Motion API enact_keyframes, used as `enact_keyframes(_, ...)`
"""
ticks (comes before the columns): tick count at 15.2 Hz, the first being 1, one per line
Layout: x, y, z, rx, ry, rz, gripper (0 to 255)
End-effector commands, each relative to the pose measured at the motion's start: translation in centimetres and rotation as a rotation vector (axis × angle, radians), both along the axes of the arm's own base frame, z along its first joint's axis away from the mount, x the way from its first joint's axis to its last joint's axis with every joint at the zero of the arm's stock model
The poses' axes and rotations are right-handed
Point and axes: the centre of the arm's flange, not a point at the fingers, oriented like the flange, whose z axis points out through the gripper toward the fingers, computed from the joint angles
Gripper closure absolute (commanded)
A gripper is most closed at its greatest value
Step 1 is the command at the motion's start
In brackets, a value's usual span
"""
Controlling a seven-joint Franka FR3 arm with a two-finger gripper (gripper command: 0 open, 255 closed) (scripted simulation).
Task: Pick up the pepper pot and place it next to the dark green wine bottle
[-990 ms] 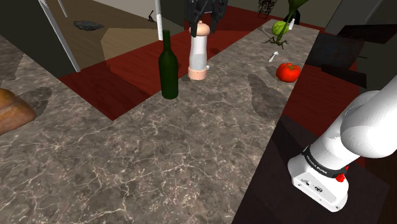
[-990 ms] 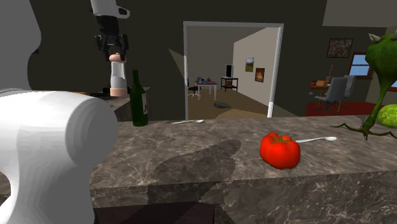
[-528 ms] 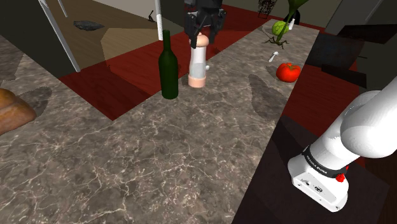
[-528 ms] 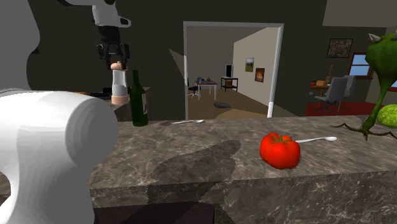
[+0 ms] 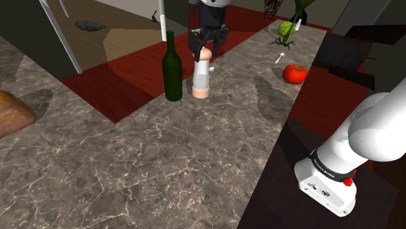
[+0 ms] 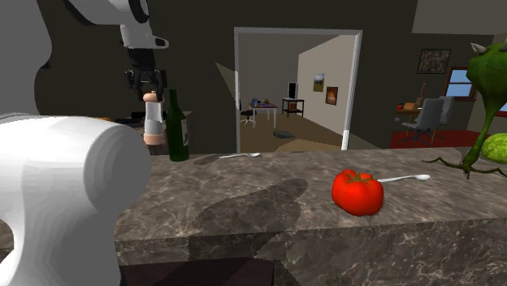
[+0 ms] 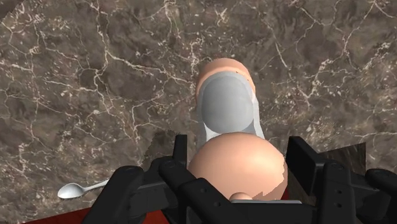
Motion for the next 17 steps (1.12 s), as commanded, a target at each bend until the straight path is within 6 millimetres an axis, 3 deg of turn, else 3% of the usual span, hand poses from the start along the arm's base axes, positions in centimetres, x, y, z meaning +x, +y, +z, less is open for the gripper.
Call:
enact_keyframes(1,0.0,0.0,-1.0,0.0,-0.001,0.0,255)
enact_keyframes(17,0.0,0.0,-9.5,0.0,-0.001,0.0,255)
